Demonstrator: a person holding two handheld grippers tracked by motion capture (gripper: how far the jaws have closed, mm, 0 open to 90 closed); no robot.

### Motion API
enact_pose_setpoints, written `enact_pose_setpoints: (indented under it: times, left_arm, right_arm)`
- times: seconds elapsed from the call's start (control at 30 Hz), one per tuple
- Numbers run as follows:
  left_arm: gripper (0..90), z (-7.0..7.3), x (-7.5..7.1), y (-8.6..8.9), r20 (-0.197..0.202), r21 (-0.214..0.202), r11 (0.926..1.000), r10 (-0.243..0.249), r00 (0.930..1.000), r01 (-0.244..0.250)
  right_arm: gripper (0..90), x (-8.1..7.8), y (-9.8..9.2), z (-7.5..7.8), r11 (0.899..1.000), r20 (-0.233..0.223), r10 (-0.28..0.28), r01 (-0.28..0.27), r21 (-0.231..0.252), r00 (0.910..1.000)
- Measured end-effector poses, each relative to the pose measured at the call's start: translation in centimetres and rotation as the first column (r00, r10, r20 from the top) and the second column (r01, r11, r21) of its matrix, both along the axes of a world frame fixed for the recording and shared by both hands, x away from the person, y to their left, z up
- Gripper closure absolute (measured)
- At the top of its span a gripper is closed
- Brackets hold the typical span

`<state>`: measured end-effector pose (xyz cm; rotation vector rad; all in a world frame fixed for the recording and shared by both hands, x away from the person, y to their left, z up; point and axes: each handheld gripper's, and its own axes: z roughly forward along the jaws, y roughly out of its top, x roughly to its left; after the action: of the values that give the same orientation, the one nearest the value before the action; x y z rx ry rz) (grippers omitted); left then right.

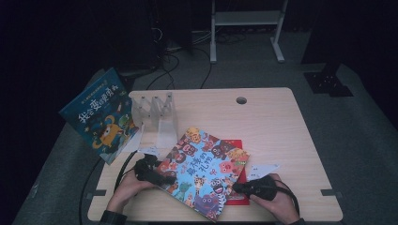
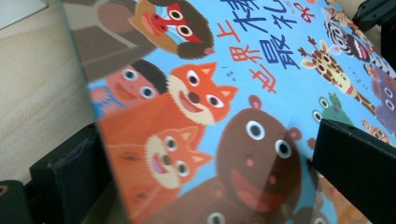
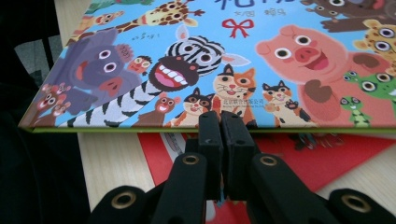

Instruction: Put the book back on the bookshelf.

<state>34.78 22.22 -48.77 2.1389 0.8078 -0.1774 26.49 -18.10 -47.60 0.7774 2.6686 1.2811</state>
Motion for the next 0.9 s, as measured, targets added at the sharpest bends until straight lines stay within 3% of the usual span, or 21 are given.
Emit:
enact_pose_setpoints:
  times: [0.23,0.37,0.57,0.9]
  left_arm:
    - [1.4,0.3,0.5,-0.1,-0.035,0.023,0.9997,0.003,0.9994,-0.003]
    - [4.7,0.5,0.8,0.2,-0.068,-0.004,0.9998,0.018,0.9975,-0.018]
    - [5.1,1.0,1.2,0.3,-0.064,0.004,0.9998,0.022,0.9977,-0.022]
    - [5.9,3.3,1.2,0.6,-0.015,-0.05,0.9983,0.03,0.9994,-0.03]
  right_arm:
    - [86.6,0.0,0.3,0.0,1.0,0.001,0.0,0.0,-0.006,1.0]
    - [87.5,0.0,0.4,0.1,1.0,0.003,-0.008,0.008,-0.001,1.0]
    - [88.0,0.2,0.5,-0.1,1.0,-0.001,-0.012,0.012,0.013,0.9999]
    - [88.2,0.4,0.8,-0.2,1.0,-0.011,-0.019,0.02,0.016,0.9997]
